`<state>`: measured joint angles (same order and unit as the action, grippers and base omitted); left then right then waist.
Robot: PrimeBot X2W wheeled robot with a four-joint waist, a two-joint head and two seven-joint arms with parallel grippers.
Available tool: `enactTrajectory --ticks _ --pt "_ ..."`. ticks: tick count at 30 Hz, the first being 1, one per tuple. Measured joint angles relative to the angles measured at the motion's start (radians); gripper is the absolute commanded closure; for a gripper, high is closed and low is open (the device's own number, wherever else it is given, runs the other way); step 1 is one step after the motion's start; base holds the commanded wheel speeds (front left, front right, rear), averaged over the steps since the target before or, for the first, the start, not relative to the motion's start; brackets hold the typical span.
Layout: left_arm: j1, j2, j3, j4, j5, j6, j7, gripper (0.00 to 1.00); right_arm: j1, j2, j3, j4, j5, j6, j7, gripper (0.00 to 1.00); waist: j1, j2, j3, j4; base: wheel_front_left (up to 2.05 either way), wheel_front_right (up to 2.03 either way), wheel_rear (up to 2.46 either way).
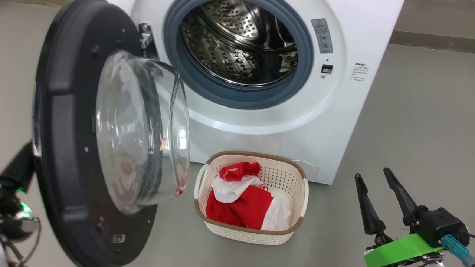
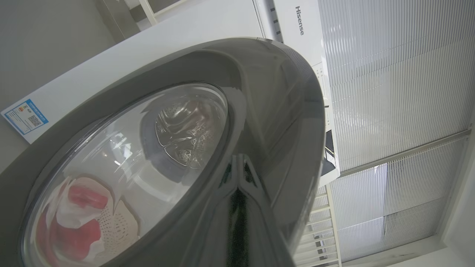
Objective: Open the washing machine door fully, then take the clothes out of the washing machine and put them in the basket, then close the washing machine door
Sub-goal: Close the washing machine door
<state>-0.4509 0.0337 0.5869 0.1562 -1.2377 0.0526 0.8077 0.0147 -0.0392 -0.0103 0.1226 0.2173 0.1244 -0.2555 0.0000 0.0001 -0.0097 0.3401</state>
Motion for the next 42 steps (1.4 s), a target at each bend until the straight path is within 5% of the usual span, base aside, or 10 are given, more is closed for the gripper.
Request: enactTrajectory --ticks 16,42 --pt "0.144 -0.002 -0.184 -0.084 -0.168 0.036 -0.122 1.0 -0.02 0.0 -0.005 0.001 -0.001 0.0 0.0 0.0 0.0 0.0 0.013 -0.065 0.0 0.0 0.0" --pt "0.176 -0.001 -0.316 -0.129 -0.287 0.043 -0.19 1.0 -0.02 0.0 -0.005 0.006 -0.001 0.0 0.0 0.0 0.0 0.0 0.008 -0.116 0.0 0.0 0.0"
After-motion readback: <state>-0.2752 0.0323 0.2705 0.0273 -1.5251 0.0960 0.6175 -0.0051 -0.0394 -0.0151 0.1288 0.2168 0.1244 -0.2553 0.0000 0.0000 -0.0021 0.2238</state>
